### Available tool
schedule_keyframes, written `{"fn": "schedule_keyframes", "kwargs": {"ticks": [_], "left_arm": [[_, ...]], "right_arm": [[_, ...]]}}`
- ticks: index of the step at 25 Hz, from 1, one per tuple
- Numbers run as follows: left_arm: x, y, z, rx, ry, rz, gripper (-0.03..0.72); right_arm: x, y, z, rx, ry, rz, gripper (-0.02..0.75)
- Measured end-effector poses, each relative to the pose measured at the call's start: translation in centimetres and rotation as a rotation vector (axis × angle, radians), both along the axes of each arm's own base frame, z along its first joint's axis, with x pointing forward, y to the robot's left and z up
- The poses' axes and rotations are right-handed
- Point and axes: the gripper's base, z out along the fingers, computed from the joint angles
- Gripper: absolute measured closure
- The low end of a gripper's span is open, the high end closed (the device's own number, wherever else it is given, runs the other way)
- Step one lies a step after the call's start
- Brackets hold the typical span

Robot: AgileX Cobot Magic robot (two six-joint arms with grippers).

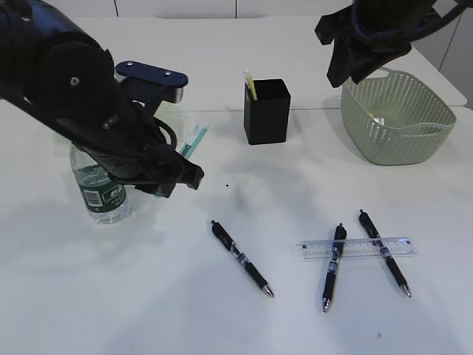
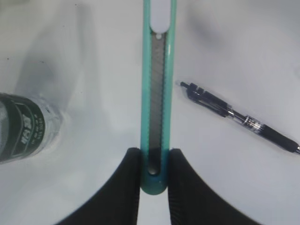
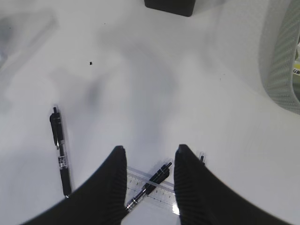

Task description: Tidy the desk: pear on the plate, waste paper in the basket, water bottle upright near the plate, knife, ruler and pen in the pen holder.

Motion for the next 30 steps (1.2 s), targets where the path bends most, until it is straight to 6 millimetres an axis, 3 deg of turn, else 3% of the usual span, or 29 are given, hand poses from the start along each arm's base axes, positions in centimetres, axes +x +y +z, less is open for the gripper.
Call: {"fn": "schedule_keyframes", "kwargs": {"ticks": [4,19,30], "left_arm": [[-0.6,-0.5,0.7,-0.009,-0.014,-0.025,0.595],[-2.9,0.6,6.4,-0.141,-0.106,-0.019,0.595],[-5.7,-0.2,8.7,-0.183,-0.138,-0.093,0.596]], "right_arm": [[0.0,0.0,0.0,-0.002,0.000,0.000,0.479],[0.0,-0.1,0.0,-0.006,-0.002,0.000,0.479],[0.0,-0.1,0.0,-0.007,0.002,0.000,0.479]]}}
